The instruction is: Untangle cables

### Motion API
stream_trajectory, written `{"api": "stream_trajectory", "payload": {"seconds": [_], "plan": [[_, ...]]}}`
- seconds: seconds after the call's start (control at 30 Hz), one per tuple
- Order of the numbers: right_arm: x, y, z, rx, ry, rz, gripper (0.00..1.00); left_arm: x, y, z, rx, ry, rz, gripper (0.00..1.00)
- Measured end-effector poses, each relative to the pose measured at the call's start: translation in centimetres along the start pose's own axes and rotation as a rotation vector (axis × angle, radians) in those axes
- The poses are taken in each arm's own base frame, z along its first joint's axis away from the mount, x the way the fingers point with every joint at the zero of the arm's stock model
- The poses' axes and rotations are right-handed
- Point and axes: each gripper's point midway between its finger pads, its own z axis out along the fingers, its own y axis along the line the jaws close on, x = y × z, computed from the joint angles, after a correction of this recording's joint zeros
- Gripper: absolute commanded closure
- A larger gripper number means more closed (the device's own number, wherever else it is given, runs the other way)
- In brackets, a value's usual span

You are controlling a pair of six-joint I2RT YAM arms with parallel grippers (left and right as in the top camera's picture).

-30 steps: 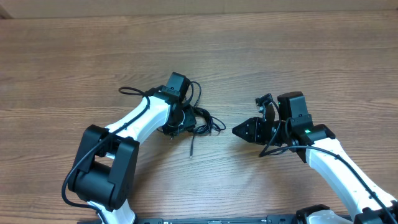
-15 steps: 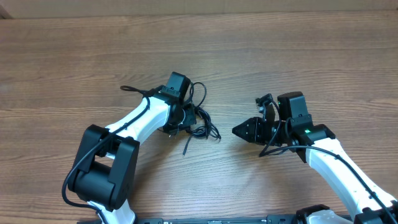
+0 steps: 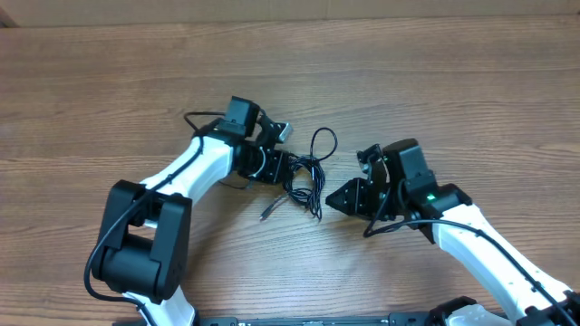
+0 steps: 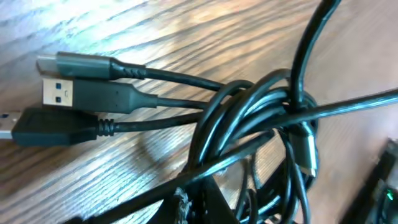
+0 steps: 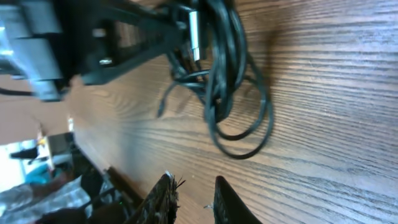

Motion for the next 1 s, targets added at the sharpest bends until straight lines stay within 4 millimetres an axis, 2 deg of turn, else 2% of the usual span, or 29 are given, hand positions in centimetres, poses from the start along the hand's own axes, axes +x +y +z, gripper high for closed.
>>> {"api": "stream_trajectory", "payload": {"seconds": [0.3,0.53,0.67,0.83,1.0], "plan": [[-1.2,-0.1,0.7,0.075,-0.096,0.061,0.79,-0.2,-0.6,-0.6,0.078,-0.014,0.046,0.96],[-0.4,0.5,1.4,0.091,-0.087,0.049,0.79,-0.2,-0.9,-0.5,0.088,-0.012,0.05,0.96],[-0.3,0.6,1.7,0.11,-0.102,0.041,0.78,0.0,-1.7,-0.4,0.12,-0.009,0.09,0.96],[-2.3,0.3,1.4,0.151,-0.217,0.036,0.77,0.0,-2.6,-0.5,0.173,-0.016,0.139,0.96],[-5.0,0.1,0.6,0.188,-0.359,0.026,0.69,0.0,-2.9,-0.6,0.191,-0.018,0.151,0.96]]}}
